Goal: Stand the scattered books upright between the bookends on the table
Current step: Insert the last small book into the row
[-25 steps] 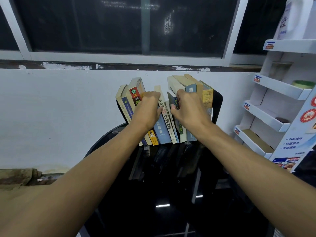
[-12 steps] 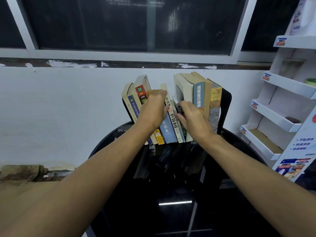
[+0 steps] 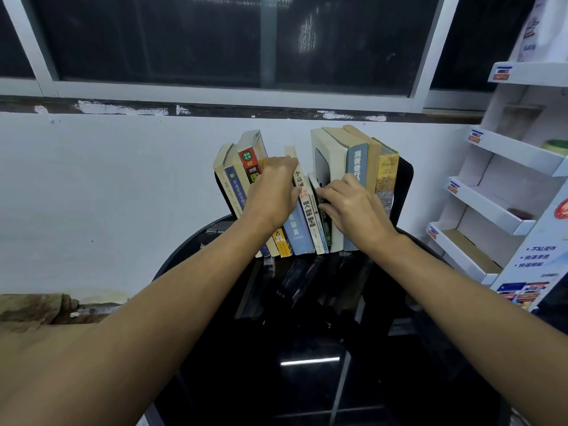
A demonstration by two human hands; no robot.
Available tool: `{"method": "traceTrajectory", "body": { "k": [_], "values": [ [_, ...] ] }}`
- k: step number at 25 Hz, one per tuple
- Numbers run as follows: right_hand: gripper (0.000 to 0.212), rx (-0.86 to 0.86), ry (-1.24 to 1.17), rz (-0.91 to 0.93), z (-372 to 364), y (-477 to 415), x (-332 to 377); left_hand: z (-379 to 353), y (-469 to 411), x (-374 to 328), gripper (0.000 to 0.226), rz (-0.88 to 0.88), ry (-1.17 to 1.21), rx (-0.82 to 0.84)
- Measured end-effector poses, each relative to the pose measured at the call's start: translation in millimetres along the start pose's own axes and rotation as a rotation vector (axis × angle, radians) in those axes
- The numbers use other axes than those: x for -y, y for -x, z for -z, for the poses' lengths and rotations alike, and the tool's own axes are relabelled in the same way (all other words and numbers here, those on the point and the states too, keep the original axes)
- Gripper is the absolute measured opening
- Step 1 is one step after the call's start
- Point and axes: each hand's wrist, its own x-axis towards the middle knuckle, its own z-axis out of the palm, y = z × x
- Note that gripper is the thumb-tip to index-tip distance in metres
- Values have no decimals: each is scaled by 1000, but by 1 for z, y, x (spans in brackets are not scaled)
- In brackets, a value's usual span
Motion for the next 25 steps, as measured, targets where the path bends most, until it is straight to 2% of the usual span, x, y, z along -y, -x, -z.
{"method": "traceTrajectory", "body": {
  "k": [25],
  "values": [
    [27,23,3,-69,-15,5,-15,-9,-3,-2,41,-5,28,-40]
  ]
}}
